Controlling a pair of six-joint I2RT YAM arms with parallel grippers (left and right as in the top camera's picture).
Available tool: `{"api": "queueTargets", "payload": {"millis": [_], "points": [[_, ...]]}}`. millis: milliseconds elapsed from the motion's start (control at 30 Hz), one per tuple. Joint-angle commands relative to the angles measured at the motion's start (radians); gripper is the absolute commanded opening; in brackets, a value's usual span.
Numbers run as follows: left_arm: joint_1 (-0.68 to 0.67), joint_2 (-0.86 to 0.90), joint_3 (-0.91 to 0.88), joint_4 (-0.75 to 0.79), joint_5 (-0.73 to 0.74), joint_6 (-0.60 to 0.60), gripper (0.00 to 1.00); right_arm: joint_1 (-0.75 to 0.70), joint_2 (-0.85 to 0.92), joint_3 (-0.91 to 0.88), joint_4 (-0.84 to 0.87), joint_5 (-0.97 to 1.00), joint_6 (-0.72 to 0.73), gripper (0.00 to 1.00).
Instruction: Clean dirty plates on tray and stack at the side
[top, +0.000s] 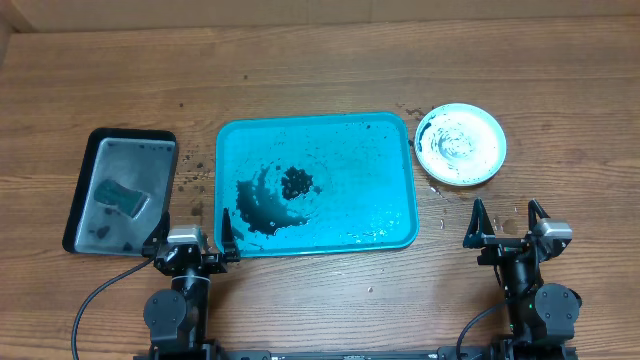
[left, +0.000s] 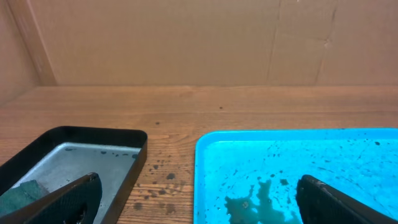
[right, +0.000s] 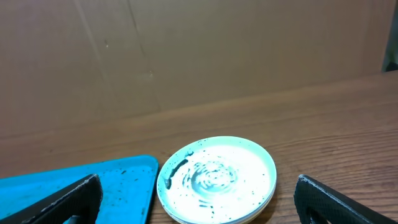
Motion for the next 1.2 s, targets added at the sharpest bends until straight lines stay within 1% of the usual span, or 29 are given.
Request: {"api": "queueTargets", "payload": {"millis": [0, 1000, 1167], "points": [[-0.005, -0.013, -0.004, -0.002, -0.014, 0.019, 1.00, -0.003, -0.010, -0.010, 0.006, 0.013, -0.003, 1.00], [-0.005, -0.013, -0.004, -0.002, -0.014, 0.019, 1.00, -0.003, -0.010, -0.010, 0.006, 0.026, -0.005, 1.00], [-0.005, -0.013, -0.004, -0.002, -0.013, 0.019, 1.00, 0.000, -0.010, -0.010, 0.005, 0.038, -0.047, 1.00]]}}
